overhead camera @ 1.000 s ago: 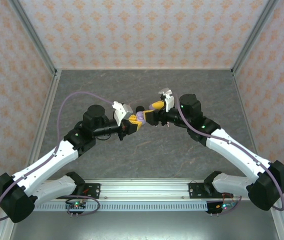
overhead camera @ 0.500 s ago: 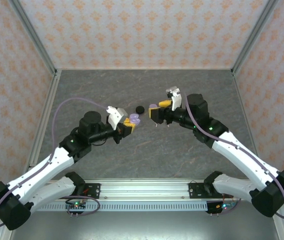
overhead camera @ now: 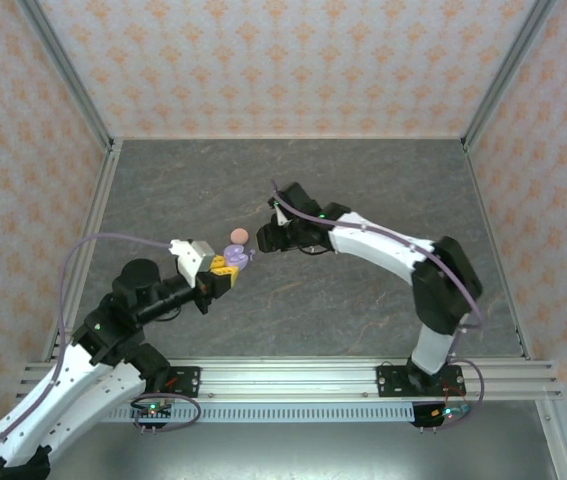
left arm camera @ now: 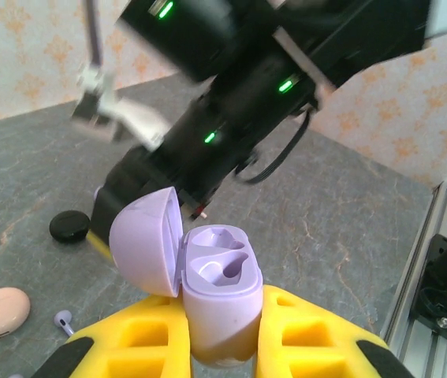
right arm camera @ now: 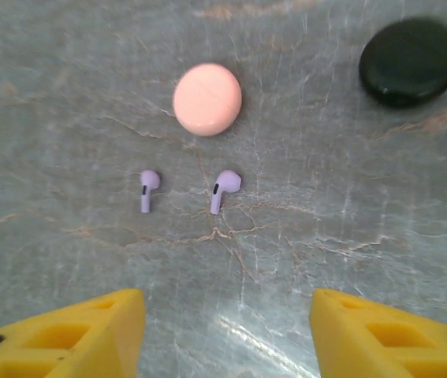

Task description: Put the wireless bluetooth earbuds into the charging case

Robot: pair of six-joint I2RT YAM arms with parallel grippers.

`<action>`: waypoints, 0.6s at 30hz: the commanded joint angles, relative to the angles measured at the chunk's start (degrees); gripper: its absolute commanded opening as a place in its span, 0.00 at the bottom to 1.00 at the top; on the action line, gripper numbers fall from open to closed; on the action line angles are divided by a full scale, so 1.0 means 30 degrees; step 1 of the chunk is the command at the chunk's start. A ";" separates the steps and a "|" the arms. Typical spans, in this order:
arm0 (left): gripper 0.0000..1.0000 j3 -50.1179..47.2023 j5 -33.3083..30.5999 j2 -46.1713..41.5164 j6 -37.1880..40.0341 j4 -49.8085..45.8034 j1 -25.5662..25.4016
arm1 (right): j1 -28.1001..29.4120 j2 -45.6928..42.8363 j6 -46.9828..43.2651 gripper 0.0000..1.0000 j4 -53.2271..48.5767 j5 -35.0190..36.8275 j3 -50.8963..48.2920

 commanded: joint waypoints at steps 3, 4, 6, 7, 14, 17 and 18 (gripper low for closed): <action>0.00 -0.0361 0.0623 -0.1523 -0.0460 0.0460 -0.0101 | 0.0859 0.3374 0.0581 0.51 -0.2063 0.1393 0.3127; 0.00 -0.0361 0.0650 -0.1649 -0.0408 0.0415 -0.0102 | 0.0993 0.3883 0.0584 0.51 -0.2162 0.1478 0.3504; 0.00 -0.0334 0.0545 -0.1839 -0.0360 0.0302 -0.0101 | 0.1188 0.5060 0.0625 0.48 -0.2516 0.1684 0.4499; 0.00 -0.0332 0.0481 -0.1899 -0.0339 0.0296 -0.0101 | 0.1267 0.5503 0.0616 0.47 -0.2669 0.1868 0.4924; 0.00 -0.0485 0.0386 -0.1956 -0.0272 0.0384 -0.0101 | 0.1606 0.7918 0.0421 0.44 -0.3751 0.2748 0.7336; 0.00 -0.0490 0.0415 -0.1962 -0.0265 0.0395 -0.0093 | 0.1636 0.8566 0.0294 0.44 -0.4302 0.3395 0.8013; 0.00 -0.0464 0.0418 -0.1994 -0.0272 0.0413 -0.0109 | 0.1636 0.8725 0.0274 0.43 -0.4395 0.3569 0.8147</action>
